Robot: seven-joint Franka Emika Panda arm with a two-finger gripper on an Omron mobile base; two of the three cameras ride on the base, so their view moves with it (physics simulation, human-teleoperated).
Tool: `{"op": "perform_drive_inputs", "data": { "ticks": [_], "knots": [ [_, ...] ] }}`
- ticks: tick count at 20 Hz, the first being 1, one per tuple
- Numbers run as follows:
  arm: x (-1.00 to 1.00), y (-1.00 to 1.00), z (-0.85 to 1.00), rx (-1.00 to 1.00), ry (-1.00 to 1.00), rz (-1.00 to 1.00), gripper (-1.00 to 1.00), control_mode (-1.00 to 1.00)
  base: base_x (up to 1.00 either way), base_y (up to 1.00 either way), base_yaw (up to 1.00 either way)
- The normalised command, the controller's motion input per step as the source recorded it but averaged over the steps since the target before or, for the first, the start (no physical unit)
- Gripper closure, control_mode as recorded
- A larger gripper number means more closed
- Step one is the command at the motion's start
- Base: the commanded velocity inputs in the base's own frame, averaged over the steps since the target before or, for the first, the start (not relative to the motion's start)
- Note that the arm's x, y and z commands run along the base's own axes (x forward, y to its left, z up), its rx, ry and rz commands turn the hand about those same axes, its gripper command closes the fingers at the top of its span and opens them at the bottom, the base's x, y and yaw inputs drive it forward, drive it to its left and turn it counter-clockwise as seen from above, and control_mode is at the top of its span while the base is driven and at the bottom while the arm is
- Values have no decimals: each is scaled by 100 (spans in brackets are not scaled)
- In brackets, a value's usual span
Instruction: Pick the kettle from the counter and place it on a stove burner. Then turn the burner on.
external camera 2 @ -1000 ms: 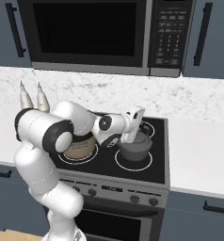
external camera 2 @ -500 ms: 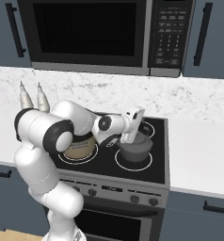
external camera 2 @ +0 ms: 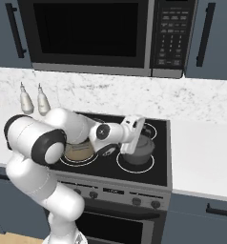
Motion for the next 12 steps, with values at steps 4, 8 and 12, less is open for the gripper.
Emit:
{"op": "perform_drive_inputs", "data": {
  "ticks": [4, 8, 12],
  "knots": [
    [-41, 4, 33, 0, 8, 0, -100, -100, 0, 0, 0],
    [-49, 0, 100, 0, 0, 0, -100, -100, 0, 0, 0],
    [-63, 0, 100, 0, -9, 0, -100, -100, 0, 0, 0]
  ]
}}
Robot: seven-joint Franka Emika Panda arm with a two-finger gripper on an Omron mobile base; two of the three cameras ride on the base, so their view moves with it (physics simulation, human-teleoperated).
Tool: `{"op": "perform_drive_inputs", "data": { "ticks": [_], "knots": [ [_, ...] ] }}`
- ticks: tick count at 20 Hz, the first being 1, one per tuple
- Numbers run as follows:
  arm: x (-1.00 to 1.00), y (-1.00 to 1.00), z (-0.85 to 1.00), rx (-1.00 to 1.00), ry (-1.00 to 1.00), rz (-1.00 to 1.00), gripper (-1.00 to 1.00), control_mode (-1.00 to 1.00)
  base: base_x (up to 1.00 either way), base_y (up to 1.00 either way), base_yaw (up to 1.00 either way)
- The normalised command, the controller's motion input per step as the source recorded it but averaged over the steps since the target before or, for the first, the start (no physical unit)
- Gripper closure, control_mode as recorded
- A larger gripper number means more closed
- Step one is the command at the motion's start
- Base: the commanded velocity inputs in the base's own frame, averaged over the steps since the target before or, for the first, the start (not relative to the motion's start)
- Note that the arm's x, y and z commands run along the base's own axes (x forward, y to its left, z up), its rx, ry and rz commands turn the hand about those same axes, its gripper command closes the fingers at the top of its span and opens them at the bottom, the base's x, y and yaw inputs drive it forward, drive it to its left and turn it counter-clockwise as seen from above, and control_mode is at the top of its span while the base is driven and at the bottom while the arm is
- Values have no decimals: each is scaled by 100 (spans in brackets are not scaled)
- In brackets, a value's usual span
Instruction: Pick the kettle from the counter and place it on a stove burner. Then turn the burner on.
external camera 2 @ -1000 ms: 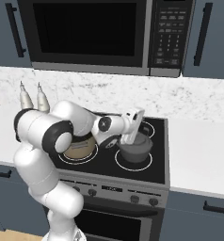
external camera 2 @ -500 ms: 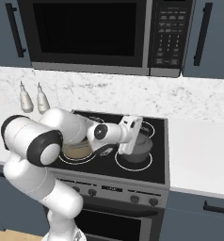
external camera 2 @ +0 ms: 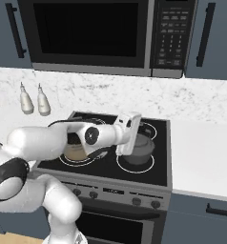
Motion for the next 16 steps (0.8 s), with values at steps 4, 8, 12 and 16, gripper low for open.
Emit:
{"op": "perform_drive_inputs", "data": {
  "ticks": [4, 8, 12, 16],
  "knots": [
    [-98, -17, 100, 17, -16, -3, -100, -100, 0, 0, 0],
    [-100, -76, 53, 41, -16, -6, -100, -100, 0, 0, 0],
    [-100, -100, -9, 50, -17, -2, -100, -100, 0, 0, 0],
    [-100, -100, -44, 61, -3, -3, -100, -100, 0, 0, 0]
  ]
}}
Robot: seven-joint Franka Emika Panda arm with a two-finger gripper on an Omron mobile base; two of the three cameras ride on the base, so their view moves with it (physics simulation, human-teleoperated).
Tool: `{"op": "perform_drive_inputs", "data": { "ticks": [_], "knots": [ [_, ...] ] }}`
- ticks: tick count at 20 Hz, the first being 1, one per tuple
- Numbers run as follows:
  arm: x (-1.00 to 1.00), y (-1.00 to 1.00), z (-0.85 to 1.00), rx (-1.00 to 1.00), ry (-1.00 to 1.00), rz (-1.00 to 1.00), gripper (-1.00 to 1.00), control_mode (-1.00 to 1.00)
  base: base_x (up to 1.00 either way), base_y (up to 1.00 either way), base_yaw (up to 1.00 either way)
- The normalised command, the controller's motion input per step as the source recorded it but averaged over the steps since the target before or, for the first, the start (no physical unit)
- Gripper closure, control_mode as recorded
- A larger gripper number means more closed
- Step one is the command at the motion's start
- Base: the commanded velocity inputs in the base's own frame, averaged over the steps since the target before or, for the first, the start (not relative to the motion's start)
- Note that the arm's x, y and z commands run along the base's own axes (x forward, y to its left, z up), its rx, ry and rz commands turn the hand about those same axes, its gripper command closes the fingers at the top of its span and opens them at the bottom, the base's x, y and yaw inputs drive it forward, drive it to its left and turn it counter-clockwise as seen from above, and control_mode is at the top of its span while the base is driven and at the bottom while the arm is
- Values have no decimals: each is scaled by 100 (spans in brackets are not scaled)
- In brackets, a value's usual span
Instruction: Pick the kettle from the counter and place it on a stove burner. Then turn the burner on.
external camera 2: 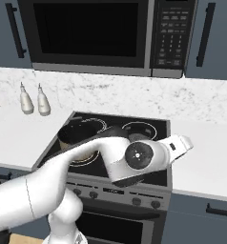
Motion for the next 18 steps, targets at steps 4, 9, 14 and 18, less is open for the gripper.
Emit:
{"op": "perform_drive_inputs", "data": {
  "ticks": [4, 9, 14, 18],
  "knots": [
    [-100, -94, -66, 65, -4, -5, -100, -100, 0, 0, 0],
    [-100, 5, -61, 49, -5, -2, -100, -100, 0, 0, 0],
    [-99, 91, -46, 8, -14, 0, -100, -100, 0, 0, 0],
    [-62, 100, -4, -19, -5, 0, -100, -100, 0, 0, 0]
  ]
}}
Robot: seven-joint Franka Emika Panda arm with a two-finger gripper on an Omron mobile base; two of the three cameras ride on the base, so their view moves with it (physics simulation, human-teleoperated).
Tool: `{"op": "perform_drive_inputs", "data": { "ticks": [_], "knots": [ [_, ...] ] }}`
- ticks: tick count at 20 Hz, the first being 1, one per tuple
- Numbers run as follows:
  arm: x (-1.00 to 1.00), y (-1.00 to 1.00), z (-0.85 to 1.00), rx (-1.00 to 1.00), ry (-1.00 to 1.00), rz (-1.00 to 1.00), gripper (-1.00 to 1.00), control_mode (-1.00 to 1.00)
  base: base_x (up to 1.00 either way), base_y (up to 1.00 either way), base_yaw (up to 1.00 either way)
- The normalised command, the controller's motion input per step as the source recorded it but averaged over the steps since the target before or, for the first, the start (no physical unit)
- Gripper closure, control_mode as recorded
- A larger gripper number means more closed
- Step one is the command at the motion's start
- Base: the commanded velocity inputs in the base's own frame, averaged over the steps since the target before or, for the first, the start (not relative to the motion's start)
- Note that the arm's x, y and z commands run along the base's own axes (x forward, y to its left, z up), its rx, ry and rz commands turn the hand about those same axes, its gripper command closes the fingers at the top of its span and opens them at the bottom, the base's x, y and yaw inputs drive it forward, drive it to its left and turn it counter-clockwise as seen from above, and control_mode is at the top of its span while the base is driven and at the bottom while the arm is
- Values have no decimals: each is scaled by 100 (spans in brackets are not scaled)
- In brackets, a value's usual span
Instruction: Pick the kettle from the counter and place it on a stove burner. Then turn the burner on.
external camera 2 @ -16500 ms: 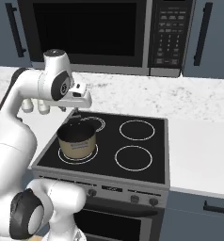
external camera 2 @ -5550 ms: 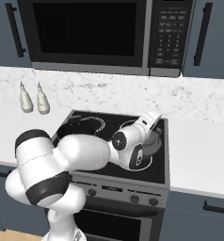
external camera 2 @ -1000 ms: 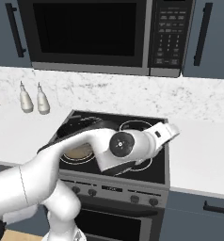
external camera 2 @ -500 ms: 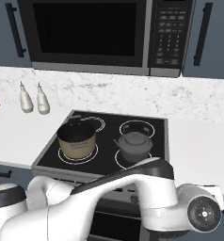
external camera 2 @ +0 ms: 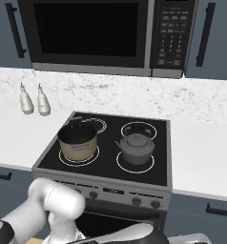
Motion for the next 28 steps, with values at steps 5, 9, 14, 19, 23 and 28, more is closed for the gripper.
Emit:
{"op": "perform_drive_inputs", "data": {
  "ticks": [5, 9, 14, 19, 23, 28],
  "knots": [
    [-25, 100, 0, -25, 11, 0, -100, -100, 0, 0, 0],
    [5, 100, 17, -38, 27, -3, -100, -100, 0, 0, 0],
    [3, 100, 20, -37, 23, -8, -100, -100, 0, 0, 0],
    [10, 95, 44, -21, 19, -20, -100, -100, 0, 0, 0],
    [38, 90, 24, -30, 32, -33, -100, -100, 0, 0, 0],
    [11, 79, 0, -24, 6, -31, -100, -100, 0, 0, 0]
  ]
}}
